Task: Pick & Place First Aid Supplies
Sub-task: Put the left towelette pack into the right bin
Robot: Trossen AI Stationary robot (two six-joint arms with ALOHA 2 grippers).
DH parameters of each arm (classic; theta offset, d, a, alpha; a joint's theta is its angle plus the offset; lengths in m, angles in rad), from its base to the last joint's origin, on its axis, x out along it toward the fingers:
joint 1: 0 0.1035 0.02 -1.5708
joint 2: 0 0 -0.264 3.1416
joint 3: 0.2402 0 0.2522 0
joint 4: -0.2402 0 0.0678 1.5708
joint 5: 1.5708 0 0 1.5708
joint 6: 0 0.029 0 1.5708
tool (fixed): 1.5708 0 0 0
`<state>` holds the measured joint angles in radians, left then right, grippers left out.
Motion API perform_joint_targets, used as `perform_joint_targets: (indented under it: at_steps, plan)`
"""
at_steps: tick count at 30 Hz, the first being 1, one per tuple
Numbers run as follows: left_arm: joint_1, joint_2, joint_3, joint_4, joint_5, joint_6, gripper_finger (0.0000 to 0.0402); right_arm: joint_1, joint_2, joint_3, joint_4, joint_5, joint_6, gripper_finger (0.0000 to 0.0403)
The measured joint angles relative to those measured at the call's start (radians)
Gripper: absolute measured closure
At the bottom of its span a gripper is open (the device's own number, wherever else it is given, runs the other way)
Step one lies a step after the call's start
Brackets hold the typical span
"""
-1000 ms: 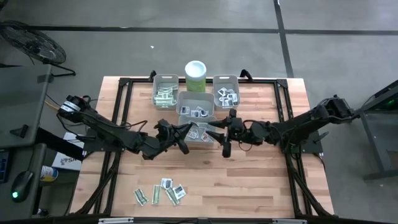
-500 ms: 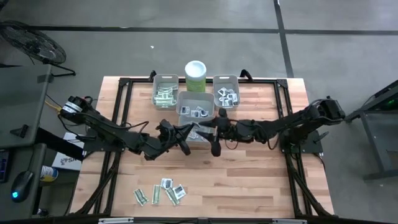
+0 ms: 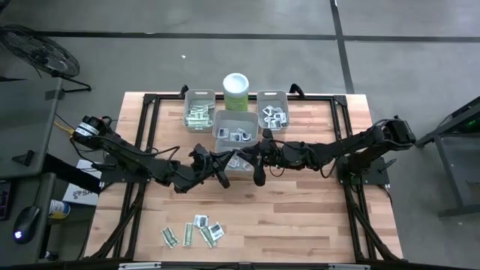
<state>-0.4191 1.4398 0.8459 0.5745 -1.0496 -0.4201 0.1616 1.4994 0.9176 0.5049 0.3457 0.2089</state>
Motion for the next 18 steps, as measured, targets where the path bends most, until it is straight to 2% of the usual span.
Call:
perform_joint_targets:
  at_steps: [4,10,14,18]
  plan:
    - [0.0,0.0,0.0,0.0,0.001,-0.002,0.0401,0.0,0.0,0.0,0.0,-0.04,0.0,0.0393]
    - [0.0,0.0,0.0,-0.002,0.001,0.003,0.0391,-0.013,-0.004,0.0,-0.004,-0.092,0.035,0.0398]
    - [0.0,0.0,0.0,-0.009,0.003,0.028,0.0347,-0.038,-0.043,-0.001,-0.092,-0.123,0.065,0.0399]
    - [0.0,0.0,0.0,-0.011,-0.053,0.031,0.0276,-0.074,-0.108,-0.002,-0.218,-0.116,0.055,0.04]
